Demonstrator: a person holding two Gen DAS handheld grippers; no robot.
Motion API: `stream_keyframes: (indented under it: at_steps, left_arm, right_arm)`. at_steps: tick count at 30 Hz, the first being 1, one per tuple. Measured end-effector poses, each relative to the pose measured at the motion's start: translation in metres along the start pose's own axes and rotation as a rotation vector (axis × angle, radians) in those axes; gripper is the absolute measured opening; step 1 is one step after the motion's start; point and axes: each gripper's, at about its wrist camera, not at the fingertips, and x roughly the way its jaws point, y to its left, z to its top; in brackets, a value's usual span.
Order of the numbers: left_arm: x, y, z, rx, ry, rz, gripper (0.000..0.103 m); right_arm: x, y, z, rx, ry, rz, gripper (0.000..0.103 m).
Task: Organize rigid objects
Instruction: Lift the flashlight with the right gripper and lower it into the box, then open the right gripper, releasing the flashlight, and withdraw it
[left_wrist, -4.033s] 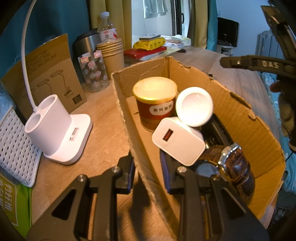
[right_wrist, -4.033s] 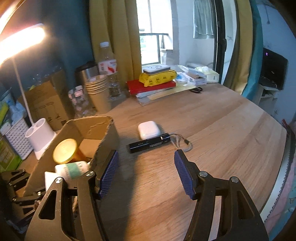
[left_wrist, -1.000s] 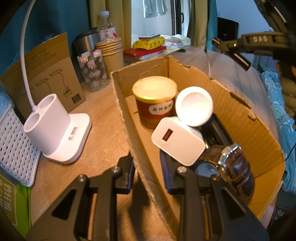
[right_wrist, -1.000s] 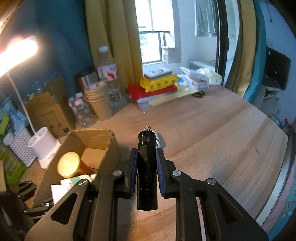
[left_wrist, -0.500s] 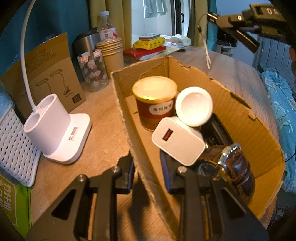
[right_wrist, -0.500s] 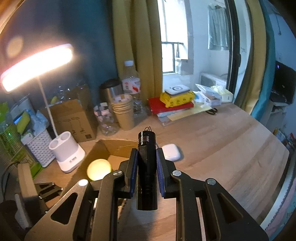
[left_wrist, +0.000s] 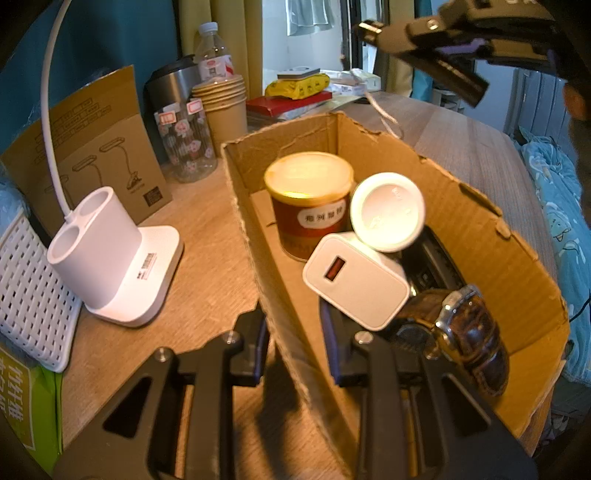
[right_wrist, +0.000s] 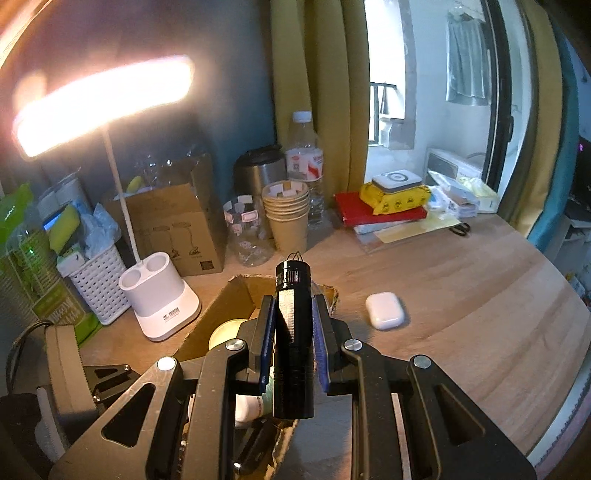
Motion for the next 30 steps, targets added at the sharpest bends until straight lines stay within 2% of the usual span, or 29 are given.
stream_keyframes:
  at_steps: [18,30]
  left_arm:
    - [0.0,0.0,0.0,0.0,0.0,0.0,0.027]
    - [0.001,-0.001,0.0,0.001,0.002,-0.002,0.027]
  right_arm:
    - [0.034,0.02,0.003,-0.019,0.037,0.072,0.021]
    - [0.071,0.012,-0.007,-0.001,0.113,0.065,0.021]
